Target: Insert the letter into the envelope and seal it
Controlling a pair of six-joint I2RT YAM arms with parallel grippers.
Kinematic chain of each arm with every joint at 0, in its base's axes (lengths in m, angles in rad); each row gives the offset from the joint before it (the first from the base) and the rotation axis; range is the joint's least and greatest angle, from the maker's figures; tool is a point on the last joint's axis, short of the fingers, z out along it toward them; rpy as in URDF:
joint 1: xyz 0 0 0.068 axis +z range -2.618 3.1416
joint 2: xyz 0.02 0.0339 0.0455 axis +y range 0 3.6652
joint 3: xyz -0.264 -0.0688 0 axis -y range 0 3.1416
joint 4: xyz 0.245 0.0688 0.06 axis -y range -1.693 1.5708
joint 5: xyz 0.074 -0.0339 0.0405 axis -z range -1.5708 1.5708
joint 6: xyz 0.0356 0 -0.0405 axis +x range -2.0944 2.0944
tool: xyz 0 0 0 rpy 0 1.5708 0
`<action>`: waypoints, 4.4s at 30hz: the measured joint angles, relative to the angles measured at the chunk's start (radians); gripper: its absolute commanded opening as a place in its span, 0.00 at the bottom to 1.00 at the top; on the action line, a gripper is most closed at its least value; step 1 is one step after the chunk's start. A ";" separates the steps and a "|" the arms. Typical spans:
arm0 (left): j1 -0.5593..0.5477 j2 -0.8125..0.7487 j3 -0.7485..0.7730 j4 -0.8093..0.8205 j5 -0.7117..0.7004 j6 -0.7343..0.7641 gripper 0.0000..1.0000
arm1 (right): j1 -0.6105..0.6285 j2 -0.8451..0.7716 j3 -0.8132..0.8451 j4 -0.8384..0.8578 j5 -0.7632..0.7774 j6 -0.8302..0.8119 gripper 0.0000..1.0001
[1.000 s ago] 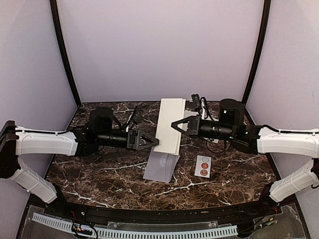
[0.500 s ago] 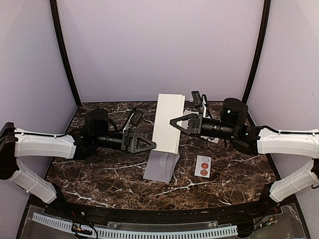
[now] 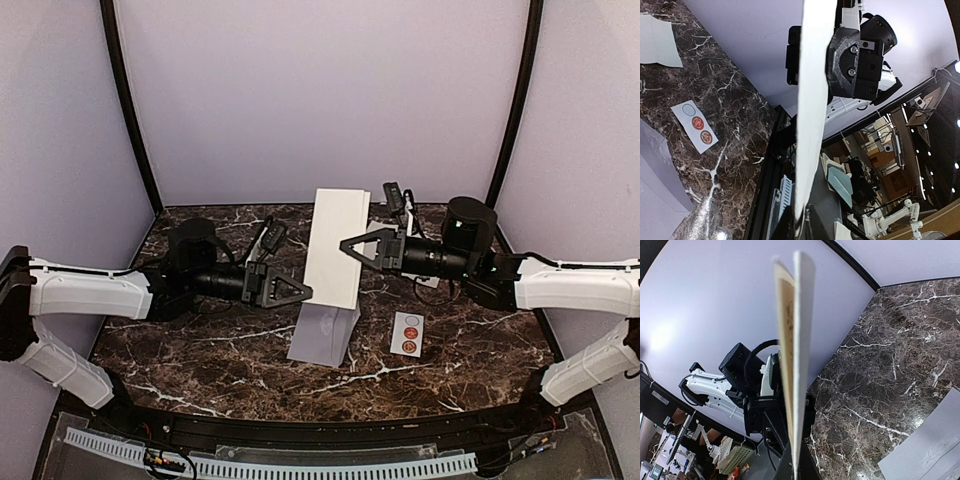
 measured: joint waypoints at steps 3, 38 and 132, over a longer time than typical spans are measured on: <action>0.000 -0.003 -0.002 -0.004 -0.008 0.000 0.30 | 0.000 0.000 0.000 0.005 -0.001 -0.002 0.00; 0.093 -0.032 0.031 -0.114 -0.063 0.058 0.64 | 0.099 0.032 -0.008 -0.164 0.031 -0.036 0.00; 0.099 0.488 0.193 -0.365 -0.407 0.221 0.45 | -0.010 0.512 0.230 -0.766 0.281 0.168 0.00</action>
